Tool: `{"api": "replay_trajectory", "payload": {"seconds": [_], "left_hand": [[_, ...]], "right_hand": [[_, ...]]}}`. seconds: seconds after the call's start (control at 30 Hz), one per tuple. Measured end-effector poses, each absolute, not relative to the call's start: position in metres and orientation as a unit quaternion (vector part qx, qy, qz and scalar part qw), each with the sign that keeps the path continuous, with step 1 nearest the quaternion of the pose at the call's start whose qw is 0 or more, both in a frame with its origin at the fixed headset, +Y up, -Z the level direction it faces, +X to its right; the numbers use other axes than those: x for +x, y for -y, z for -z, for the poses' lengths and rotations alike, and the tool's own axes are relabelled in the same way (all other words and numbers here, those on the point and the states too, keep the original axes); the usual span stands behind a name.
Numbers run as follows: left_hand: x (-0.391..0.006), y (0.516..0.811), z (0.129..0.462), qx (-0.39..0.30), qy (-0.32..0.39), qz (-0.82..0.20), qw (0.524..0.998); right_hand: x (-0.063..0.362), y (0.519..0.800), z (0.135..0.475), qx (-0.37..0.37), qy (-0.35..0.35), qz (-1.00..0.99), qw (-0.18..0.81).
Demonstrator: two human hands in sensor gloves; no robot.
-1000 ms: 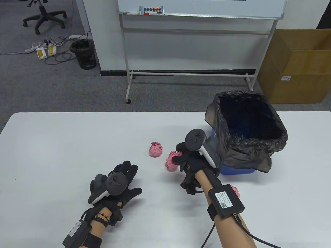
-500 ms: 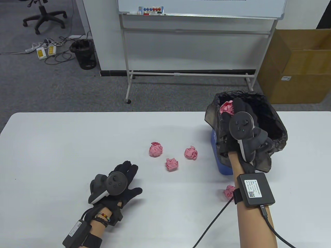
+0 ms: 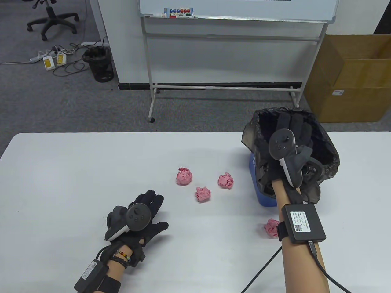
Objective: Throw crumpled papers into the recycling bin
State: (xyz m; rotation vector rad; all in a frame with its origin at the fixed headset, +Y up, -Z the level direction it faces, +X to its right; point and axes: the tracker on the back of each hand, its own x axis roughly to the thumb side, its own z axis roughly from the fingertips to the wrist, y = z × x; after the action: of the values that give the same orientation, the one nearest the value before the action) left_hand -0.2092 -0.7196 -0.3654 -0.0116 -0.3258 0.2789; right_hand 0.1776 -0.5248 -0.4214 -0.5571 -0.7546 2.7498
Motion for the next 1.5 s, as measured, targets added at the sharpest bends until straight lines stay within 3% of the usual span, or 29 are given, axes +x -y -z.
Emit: {"api": "replay_trajectory", "payload": {"seconds": [0.43, 0.73, 1.17, 1.5], "left_hand": [[-0.209, 0.720, 0.365, -0.006, 0.162, -0.138, 0.977], [-0.209, 0.719, 0.366, -0.006, 0.162, -0.142, 0.977], [-0.209, 0.719, 0.366, -0.007, 0.162, -0.141, 0.977], [-0.207, 0.719, 0.366, -0.011, 0.161, -0.136, 0.978]], "right_hand": [[0.079, 0.548, 0.422, -0.052, 0.179, -0.978, 0.097], [0.034, 0.599, 0.431, -0.002, 0.109, -0.990, 0.093], [0.012, 0.692, 0.450, -0.008, 0.014, -0.997, 0.070], [0.012, 0.740, 0.462, -0.034, -0.032, -0.999, 0.004]]}}
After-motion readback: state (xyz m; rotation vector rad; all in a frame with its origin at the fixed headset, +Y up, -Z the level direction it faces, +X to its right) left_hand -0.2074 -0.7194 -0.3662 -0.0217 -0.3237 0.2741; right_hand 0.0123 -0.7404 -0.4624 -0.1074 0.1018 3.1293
